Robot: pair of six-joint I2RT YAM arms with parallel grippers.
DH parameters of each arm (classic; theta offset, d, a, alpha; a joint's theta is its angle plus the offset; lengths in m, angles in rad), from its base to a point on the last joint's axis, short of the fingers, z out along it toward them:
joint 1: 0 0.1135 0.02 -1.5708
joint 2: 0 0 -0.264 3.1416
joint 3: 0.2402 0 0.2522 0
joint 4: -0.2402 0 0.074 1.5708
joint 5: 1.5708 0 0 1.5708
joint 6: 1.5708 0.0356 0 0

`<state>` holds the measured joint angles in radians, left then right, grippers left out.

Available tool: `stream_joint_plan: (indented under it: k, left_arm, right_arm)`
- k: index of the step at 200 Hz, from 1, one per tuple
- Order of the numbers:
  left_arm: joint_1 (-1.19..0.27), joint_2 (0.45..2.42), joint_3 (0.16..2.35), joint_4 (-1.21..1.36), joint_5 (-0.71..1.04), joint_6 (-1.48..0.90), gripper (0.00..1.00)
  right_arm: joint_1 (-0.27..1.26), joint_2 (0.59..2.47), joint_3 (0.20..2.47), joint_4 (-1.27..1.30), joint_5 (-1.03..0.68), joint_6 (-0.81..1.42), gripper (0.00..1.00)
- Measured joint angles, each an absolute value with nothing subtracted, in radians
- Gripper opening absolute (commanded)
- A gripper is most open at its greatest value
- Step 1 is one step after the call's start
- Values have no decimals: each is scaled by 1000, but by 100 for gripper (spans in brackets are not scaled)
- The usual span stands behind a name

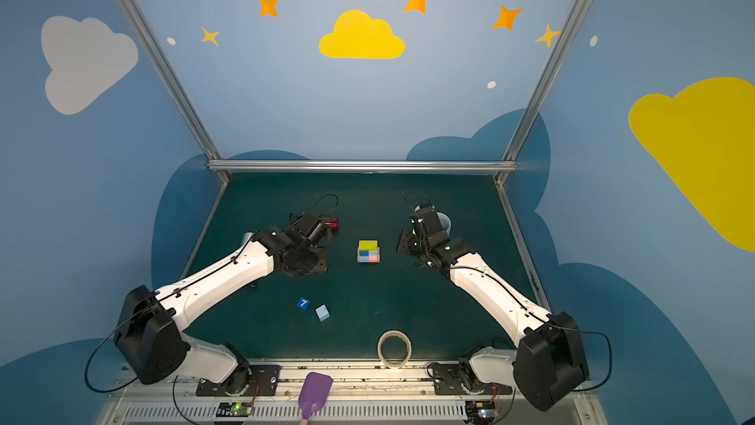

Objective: Build the wood block tower
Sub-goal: 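Move the left gripper toward the pale blue cube while the right gripper draws back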

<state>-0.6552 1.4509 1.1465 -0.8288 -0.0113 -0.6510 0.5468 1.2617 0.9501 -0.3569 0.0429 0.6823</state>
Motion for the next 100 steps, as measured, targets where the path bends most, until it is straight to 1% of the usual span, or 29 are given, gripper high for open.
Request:
stream_joint_plan:
  k: [14, 38, 54, 69, 83, 100]
  left_arm:
    - [-670, 1445, 1129, -844, -10, -679, 56]
    - [-696, 1445, 1114, -867, -10, -720, 59]
    - [-715, 1446, 1114, -883, -10, -742, 60]
    - [-733, 1452, 1109, -888, -9, -763, 61]
    - [-745, 1464, 1090, -888, -2, -781, 62]
    - [-754, 1481, 1056, -888, 15, -805, 63]
  right_arm:
    - [547, 1229, 931, -350, 46, 685, 24]
    - [546, 1178, 904, -343, 62, 685, 31]
    - [544, 1153, 884, -338, 75, 688, 38]
    - [541, 1136, 866, -336, 93, 688, 42]
    - [537, 1126, 850, -335, 109, 689, 50]
    - [531, 1116, 836, -333, 123, 695, 57]
